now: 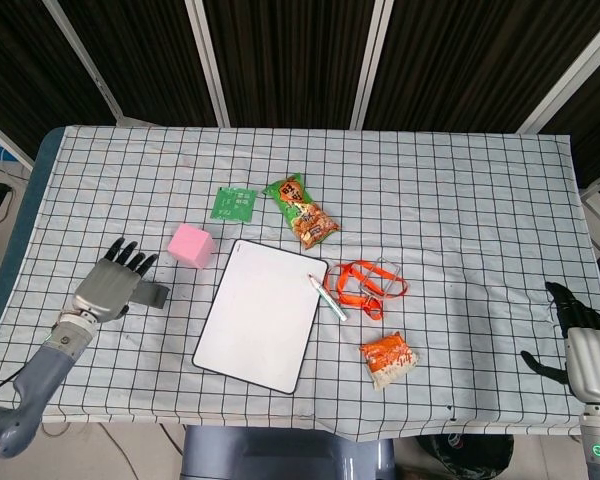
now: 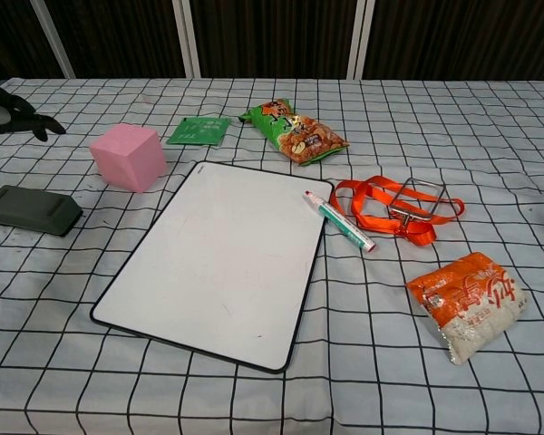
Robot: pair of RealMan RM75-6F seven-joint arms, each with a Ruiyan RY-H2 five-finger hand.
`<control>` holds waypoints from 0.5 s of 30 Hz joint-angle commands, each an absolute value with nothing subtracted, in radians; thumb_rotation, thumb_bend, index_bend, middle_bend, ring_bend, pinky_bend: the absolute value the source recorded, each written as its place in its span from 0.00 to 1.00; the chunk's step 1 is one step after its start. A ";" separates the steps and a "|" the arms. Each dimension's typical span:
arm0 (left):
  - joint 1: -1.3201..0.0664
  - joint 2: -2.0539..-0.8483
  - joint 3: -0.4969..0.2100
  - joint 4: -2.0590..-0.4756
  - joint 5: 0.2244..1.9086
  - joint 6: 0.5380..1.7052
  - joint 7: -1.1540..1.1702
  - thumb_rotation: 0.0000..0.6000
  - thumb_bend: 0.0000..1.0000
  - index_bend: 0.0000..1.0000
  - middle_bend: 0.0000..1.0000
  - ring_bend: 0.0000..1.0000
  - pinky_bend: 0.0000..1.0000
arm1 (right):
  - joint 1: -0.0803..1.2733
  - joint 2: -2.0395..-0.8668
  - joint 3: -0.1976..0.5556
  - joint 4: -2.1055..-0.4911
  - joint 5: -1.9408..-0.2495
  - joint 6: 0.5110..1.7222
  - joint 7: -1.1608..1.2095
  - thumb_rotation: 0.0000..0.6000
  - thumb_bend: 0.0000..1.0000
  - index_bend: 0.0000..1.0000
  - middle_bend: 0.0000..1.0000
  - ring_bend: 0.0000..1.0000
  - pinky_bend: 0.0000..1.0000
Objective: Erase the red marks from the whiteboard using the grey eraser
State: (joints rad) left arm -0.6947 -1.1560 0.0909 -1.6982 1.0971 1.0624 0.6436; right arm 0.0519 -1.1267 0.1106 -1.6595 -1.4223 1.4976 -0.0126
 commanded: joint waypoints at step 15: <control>-0.347 -0.915 0.189 -1.908 1.564 1.538 0.376 1.00 0.15 0.00 0.02 0.00 0.00 | 0.050 -1.127 0.110 -1.659 -1.427 1.504 -0.008 1.00 0.22 0.01 0.13 0.21 0.22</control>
